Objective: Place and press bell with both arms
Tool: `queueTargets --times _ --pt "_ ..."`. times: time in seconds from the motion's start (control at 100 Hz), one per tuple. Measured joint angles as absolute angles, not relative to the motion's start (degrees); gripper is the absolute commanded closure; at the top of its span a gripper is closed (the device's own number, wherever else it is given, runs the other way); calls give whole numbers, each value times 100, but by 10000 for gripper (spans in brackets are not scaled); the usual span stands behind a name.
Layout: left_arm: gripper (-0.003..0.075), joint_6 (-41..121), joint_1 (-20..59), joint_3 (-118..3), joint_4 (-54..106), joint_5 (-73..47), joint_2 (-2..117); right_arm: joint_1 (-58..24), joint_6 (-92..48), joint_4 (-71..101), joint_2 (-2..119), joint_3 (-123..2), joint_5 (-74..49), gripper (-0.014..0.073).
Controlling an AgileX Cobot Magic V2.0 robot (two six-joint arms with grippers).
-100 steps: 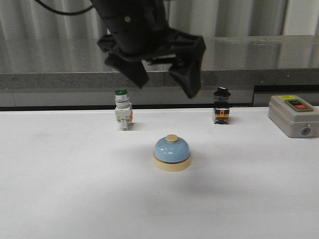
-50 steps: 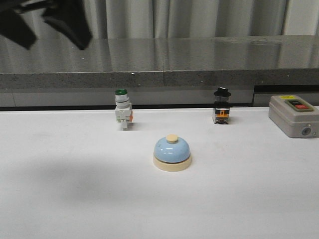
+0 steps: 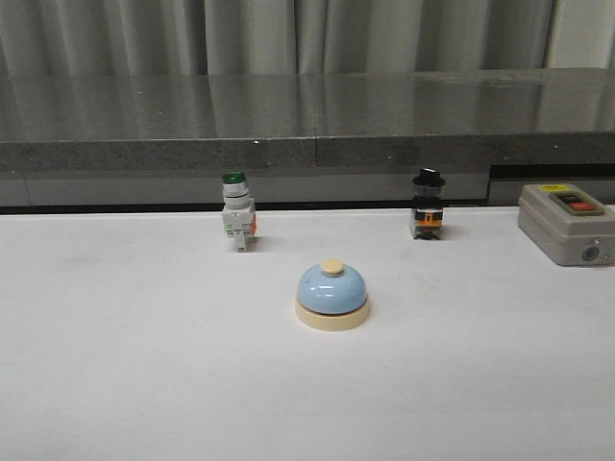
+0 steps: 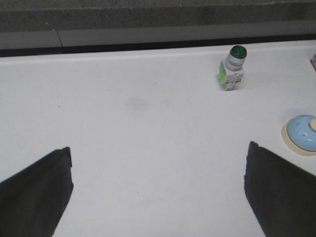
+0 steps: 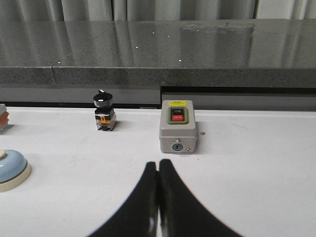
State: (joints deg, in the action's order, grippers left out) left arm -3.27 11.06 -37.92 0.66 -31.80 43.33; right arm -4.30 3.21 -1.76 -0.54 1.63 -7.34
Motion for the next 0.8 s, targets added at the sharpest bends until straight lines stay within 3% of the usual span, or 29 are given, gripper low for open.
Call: queueTargets --times 0.13,0.45,0.8 --pt "214 -327 1106 -3565 66 -3180 3520 -430 321 -176 -54 163 -734 654" --pt "743 -330 1106 -3457 66 -3193 2798 -430 321 -176 -54 163 -734 654" --pt "739 -330 1106 -3457 66 -3193 2776 -430 321 -176 -54 163 -734 654"
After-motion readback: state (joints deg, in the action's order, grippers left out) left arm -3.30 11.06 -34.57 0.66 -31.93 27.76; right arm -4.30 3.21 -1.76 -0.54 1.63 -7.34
